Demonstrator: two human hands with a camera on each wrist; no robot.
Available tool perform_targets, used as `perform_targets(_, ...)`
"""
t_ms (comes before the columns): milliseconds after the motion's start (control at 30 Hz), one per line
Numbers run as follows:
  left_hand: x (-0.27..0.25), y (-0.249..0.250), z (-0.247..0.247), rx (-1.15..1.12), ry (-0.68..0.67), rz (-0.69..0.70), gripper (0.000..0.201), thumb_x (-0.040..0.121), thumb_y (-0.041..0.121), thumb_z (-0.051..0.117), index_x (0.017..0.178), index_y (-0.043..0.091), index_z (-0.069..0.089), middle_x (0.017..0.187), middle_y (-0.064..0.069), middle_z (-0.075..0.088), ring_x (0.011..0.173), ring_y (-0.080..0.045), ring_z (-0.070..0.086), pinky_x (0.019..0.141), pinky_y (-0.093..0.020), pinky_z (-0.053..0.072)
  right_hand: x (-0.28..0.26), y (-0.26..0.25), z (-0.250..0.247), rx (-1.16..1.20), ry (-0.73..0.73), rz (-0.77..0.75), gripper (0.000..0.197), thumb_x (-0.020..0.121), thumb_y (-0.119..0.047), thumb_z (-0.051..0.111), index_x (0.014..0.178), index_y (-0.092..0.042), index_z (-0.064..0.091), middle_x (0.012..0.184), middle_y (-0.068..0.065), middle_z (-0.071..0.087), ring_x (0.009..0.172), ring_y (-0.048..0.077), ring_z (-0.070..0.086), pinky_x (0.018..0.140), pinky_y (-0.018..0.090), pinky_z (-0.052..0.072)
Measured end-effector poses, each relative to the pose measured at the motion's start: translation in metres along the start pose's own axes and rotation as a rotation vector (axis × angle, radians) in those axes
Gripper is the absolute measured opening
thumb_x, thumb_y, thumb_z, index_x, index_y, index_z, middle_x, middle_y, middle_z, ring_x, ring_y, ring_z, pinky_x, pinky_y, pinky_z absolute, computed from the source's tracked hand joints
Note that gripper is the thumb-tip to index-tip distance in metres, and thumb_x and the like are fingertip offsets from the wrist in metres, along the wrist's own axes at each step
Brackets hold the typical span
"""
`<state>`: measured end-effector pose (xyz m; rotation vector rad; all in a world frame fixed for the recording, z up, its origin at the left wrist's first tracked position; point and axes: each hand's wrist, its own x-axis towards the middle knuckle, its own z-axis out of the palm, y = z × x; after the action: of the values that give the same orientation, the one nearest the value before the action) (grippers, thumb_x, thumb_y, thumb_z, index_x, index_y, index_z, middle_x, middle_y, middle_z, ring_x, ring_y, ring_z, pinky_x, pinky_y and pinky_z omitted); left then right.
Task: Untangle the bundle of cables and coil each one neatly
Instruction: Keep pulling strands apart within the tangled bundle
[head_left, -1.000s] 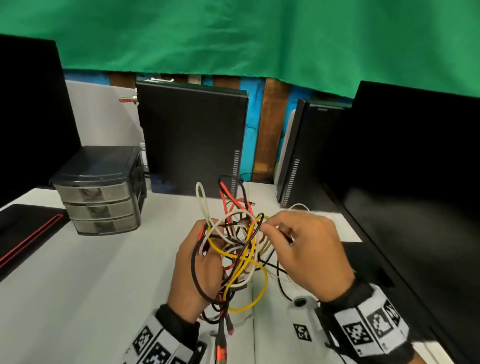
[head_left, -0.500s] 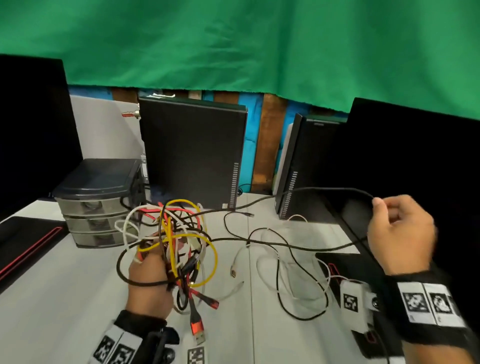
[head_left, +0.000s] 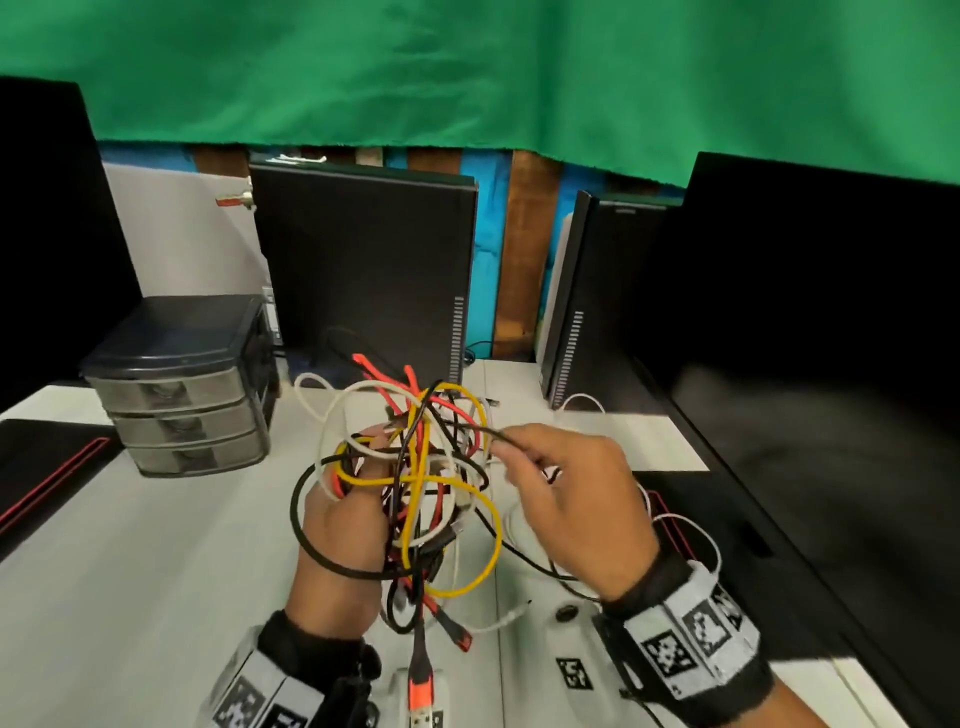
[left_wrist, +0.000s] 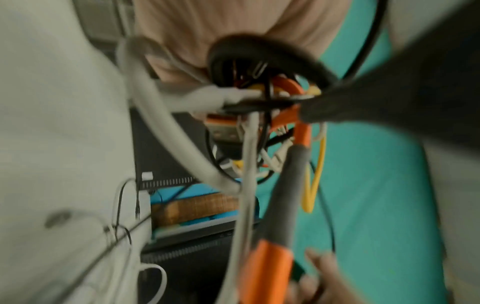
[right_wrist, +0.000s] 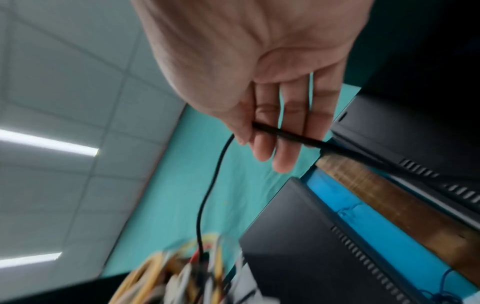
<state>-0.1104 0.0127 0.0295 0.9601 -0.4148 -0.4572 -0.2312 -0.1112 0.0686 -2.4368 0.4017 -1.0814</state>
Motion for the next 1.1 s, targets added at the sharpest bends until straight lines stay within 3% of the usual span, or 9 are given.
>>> perform_targets(200,0.019,0.004,-0.037,-0.262,0.053,-0.127,0.015,0.084,0.023,0.061,0.093,0.012,0.066,0.083,-0.006,0.068,0.07,-0.021,0.067,0.059,-0.028,0.058,0.019,0.025,-0.051,0.098,0.216,0.199,0.038,0.099,-0.022,0.059,0.063,-0.016,0.066,0.055,0.0,0.062,0.053,0.01,0.058,0.061,0.021,0.049)
perform_targets(367,0.025,0.008,-0.044,-0.398,-0.033,-0.197,0.037,0.102,0.024,0.043,0.082,0.015,0.073,0.076,-0.001,0.071,0.064,-0.013,0.07,0.053,-0.024,0.057,0.021,0.051,-0.05,-0.135,0.232,0.346,0.028,0.096,-0.033,0.056,0.074,-0.024,0.071,0.059,-0.007,0.066,0.062,0.013,0.066,0.068,0.038,0.057)
perform_targets(500,0.022,0.018,-0.043,-0.536,-0.192,-0.278,0.028,0.068,0.024,0.089,0.089,0.009,0.078,0.087,-0.007,0.076,0.077,-0.018,0.075,0.066,-0.03,0.062,0.021,0.059,-0.06,-0.385,0.0,0.467,0.037,0.092,-0.041,0.059,0.128,-0.037,0.061,0.104,-0.005,0.075,0.102,0.025,0.068,0.09,0.042,0.054)
perform_targets(600,0.016,0.02,-0.041,-0.51,-0.259,-0.274,0.047,0.107,0.029,0.038,0.135,-0.005,0.053,0.134,-0.024,0.059,0.125,-0.032,0.058,0.106,-0.038,0.045,0.017,0.042,-0.053,-0.377,-0.326,0.379,0.079,0.092,-0.041,0.066,0.155,-0.043,0.018,0.138,-0.012,0.052,0.12,0.016,0.053,0.102,0.035,0.043)
perform_targets(700,0.014,0.012,-0.044,-0.53,-0.352,-0.322,0.054,0.11,0.03,0.016,0.147,-0.005,0.037,0.147,-0.024,0.047,0.137,-0.032,0.046,0.114,-0.037,0.034,0.013,0.023,-0.029,-0.005,-0.44,0.238,0.061,0.096,-0.047,0.057,0.15,-0.044,0.031,0.144,-0.024,0.045,0.13,-0.005,0.043,0.11,0.022,0.036)
perform_targets(767,0.009,0.005,-0.045,-0.518,-0.353,-0.346,0.056,0.11,0.031,0.015,0.147,-0.003,0.037,0.149,-0.022,0.046,0.14,-0.031,0.043,0.118,-0.037,0.028,0.009,0.018,-0.012,0.199,-0.556,0.256,0.047,0.099,-0.042,0.055,0.143,-0.044,0.042,0.138,-0.021,0.056,0.128,-0.011,0.045,0.104,0.015,0.038)
perform_targets(933,0.012,0.008,-0.045,-0.417,-0.324,-0.415,0.049,0.107,0.035,0.035,0.138,0.001,0.053,0.139,-0.014,0.059,0.13,-0.023,0.055,0.116,-0.03,0.031,0.004,0.018,0.001,0.524,-0.526,0.327,0.025,0.098,-0.014,0.061,0.117,-0.03,0.063,0.096,0.003,0.078,0.098,0.016,0.072,0.103,0.037,0.05)
perform_targets(1000,0.019,0.009,-0.046,-0.417,-0.298,-0.519,0.042,0.1,0.026,0.058,0.126,-0.008,0.061,0.127,-0.023,0.065,0.121,-0.03,0.062,0.111,-0.033,0.041,0.006,0.021,-0.001,0.635,-0.444,0.34,0.024,0.097,-0.004,0.058,0.114,-0.019,0.067,0.083,0.011,0.075,0.08,0.023,0.072,0.088,0.035,0.056)
perform_targets(1100,0.015,0.009,-0.049,-0.453,-0.428,-0.538,0.046,0.107,0.025,0.042,0.135,-0.01,0.052,0.136,-0.027,0.057,0.131,-0.031,0.052,0.115,-0.035,0.033,0.007,0.028,0.002,0.671,-0.325,0.339,0.024,0.096,-0.001,0.058,0.106,-0.017,0.074,0.076,0.005,0.07,0.064,0.016,0.06,0.065,0.028,0.052)
